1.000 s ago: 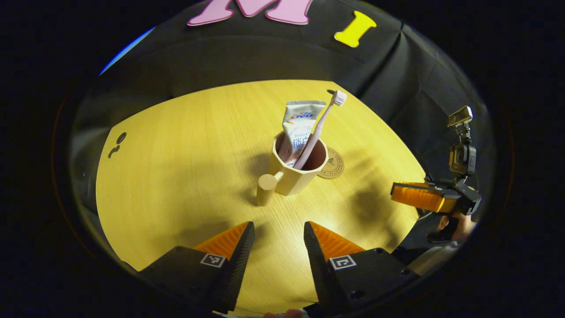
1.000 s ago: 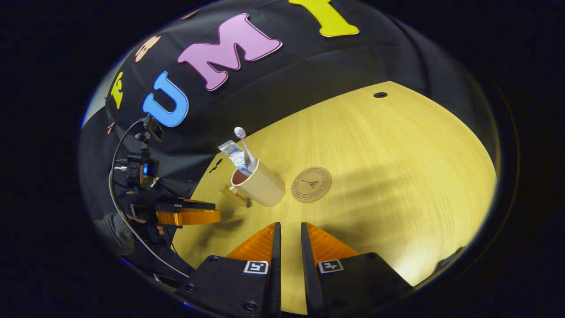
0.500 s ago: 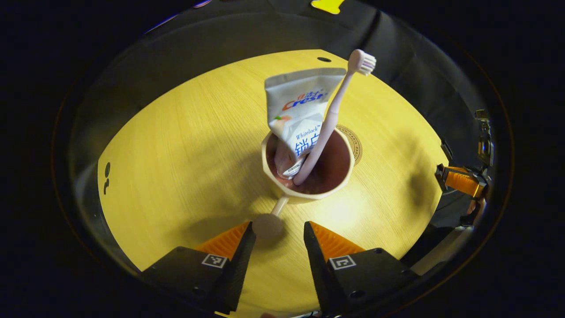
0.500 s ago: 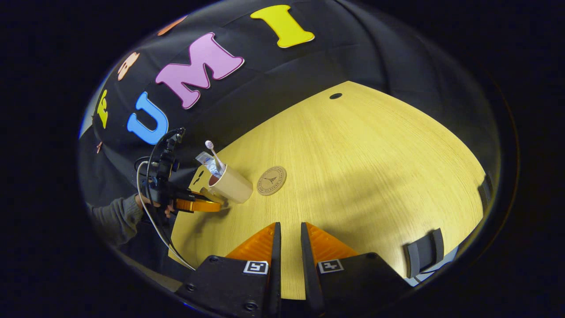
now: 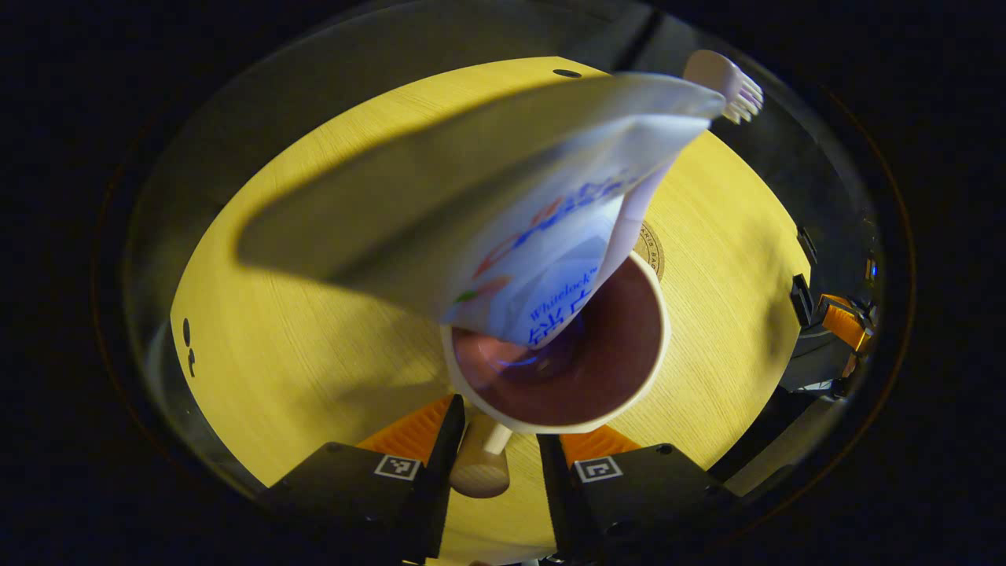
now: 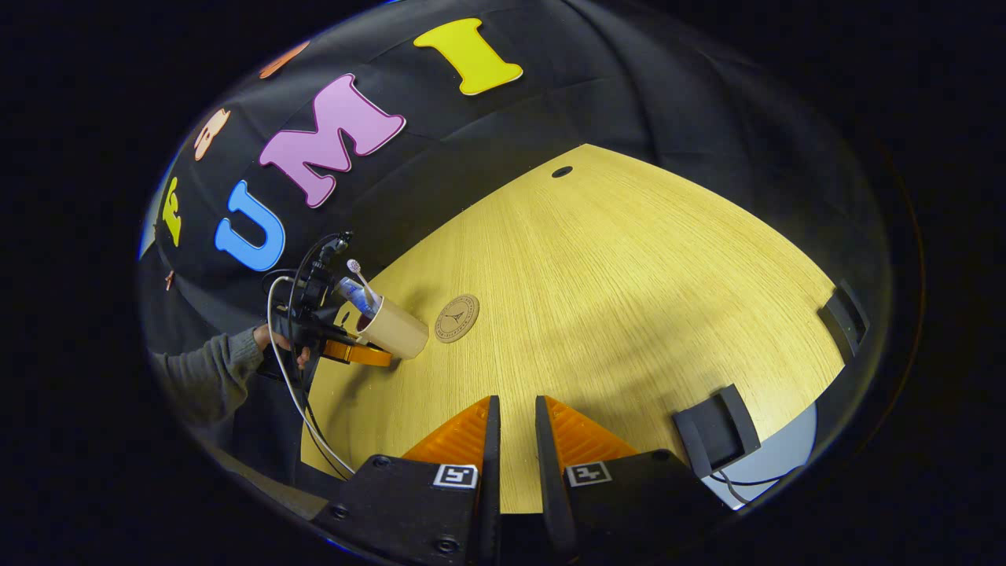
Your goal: Put the toothbrush and toothpaste on the desktop into the cup, then pick up the cup and place it on the coaster on the desktop.
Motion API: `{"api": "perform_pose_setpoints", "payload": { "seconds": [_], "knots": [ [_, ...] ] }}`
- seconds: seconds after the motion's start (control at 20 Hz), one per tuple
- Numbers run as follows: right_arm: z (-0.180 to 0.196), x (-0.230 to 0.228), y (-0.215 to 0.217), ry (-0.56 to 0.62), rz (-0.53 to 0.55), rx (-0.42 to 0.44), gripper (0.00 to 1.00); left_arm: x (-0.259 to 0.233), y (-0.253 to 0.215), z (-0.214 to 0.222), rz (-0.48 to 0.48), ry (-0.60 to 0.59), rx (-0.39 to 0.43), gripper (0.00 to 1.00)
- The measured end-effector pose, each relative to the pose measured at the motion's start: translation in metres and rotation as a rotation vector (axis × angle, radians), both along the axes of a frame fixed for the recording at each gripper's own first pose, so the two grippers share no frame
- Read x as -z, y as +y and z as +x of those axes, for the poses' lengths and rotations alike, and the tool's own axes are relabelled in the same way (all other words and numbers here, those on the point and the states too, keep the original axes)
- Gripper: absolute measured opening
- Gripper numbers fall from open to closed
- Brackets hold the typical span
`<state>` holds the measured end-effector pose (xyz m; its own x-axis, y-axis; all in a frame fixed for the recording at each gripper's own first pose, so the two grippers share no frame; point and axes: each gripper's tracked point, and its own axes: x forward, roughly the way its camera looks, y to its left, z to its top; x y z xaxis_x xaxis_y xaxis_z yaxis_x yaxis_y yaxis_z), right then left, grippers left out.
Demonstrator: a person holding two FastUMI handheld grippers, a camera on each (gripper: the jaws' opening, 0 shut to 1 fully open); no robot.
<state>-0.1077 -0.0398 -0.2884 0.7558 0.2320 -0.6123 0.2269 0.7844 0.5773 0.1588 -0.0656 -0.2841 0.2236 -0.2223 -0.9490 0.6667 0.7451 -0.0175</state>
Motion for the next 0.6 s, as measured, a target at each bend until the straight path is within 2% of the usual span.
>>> {"api": "perform_pose_setpoints", "payload": {
  "seconds": [0.1, 0.25, 0.3, 0.35, 0.45, 0.5, 0.55, 0.6],
  "knots": [
    [0.0002, -0.0001, 0.0016, -0.001, 0.007, -0.011, 0.26, -0.0014, -0.0004, 0.0043, 0.024, -0.014, 0.029, 0.51],
    [0.0014, 0.0013, 0.0015, 0.002, 0.014, -0.019, 0.26, -0.0029, -0.003, 0.0096, 0.033, -0.042, 0.038, 0.33],
    [0.0019, 0.0021, 0.0012, 0.002, 0.015, -0.02, 0.26, -0.0039, -0.0045, 0.0098, 0.028, -0.045, 0.041, 0.36],
    [0.0017, 0.0022, -0.0005, 0.002, 0.015, -0.019, 0.26, -0.0035, -0.0064, 0.0083, 0.017, -0.046, 0.043, 0.32],
    [0.0003, 0.0027, -0.0041, 0.005, 0.018, -0.012, 0.26, -0.0037, -0.0085, 0.0056, -0.002, -0.046, 0.04, 0.3],
    [-0.001, 0.0036, -0.0059, 0.006, 0.02, -0.007, 0.26, -0.0037, -0.0092, 0.0047, -0.011, -0.048, 0.035, 0.34],
    [-0.0015, 0.0045, -0.0068, 0.009, 0.023, -0.005, 0.26, -0.0038, -0.0088, 0.0032, -0.016, -0.048, 0.028, 0.29],
    [-0.0012, 0.0049, -0.007, 0.009, 0.026, -0.004, 0.26, -0.0046, -0.0089, 0.0025, -0.022, -0.051, 0.02, 0.29]
  ]
}}
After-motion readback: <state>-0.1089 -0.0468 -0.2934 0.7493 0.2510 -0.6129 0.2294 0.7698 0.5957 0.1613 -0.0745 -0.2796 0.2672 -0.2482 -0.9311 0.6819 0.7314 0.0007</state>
